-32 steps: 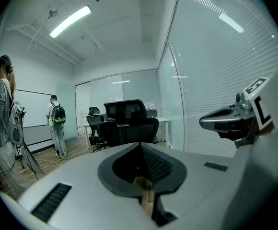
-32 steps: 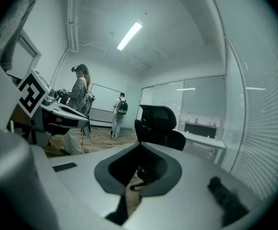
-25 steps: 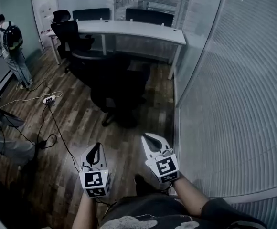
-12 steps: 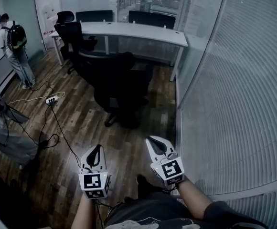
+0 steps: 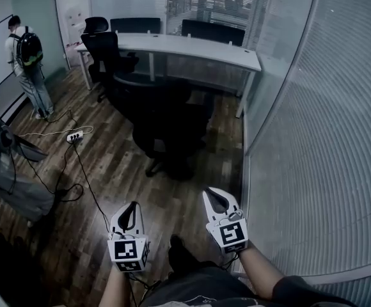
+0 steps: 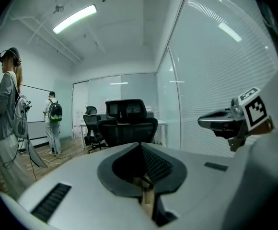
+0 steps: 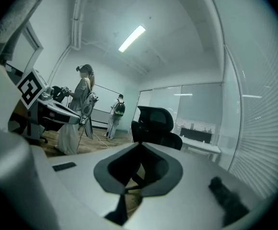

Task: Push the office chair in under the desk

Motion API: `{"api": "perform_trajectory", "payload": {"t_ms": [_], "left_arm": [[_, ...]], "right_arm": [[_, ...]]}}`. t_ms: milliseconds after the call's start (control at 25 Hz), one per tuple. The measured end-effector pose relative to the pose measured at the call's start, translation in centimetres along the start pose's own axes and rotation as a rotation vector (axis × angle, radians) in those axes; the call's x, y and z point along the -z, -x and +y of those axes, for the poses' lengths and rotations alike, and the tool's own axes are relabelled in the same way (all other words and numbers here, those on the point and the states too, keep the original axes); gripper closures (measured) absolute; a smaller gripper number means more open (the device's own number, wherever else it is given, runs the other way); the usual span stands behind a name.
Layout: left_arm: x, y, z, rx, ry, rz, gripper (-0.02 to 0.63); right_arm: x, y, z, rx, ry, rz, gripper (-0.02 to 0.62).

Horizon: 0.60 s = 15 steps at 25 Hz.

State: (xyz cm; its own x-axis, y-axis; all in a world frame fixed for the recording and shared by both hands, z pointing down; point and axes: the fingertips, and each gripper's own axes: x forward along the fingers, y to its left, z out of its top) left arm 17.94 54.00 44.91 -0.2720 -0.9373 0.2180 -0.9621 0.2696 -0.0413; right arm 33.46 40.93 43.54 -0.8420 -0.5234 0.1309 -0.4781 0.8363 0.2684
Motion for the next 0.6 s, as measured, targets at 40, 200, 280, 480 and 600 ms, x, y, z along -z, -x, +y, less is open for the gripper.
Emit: {"api": "perform_trajectory", "payload": {"t_ms": [40, 200, 280, 480, 600], "left_arm": [[-0.3, -0.6, 0.6, -0.012, 0.003, -0.001, 0.586], [-1.6, -3.5, 2.6, -0.024, 0.012, -0.022, 0.584], [-2.3, -5.4, 3.4, -0.009, 0.014, -0.040, 0.584], [-3.0, -11.1, 5.7, -0.009, -0.009, -0.026, 0.584], [-3.0, -13.9, 6.5, -0.011, -0.041, -0.005, 0.584]], "right_arm": [[0.0, -1.0, -0.4, 0.003, -0.016, -0.003, 0.571], [-0.1, -5.2, -2.7, 0.036, -0.026, 0.008, 0.571], [0.4, -7.5, -4.0, 0.052, -0.048, 0.017, 0.571], [1.3, -13.0, -6.3, 0.046, -0.070, 0.048, 0.571], [1.6, -15.7, -7.5, 0.050, -0.064, 0.051, 0.571]]}}
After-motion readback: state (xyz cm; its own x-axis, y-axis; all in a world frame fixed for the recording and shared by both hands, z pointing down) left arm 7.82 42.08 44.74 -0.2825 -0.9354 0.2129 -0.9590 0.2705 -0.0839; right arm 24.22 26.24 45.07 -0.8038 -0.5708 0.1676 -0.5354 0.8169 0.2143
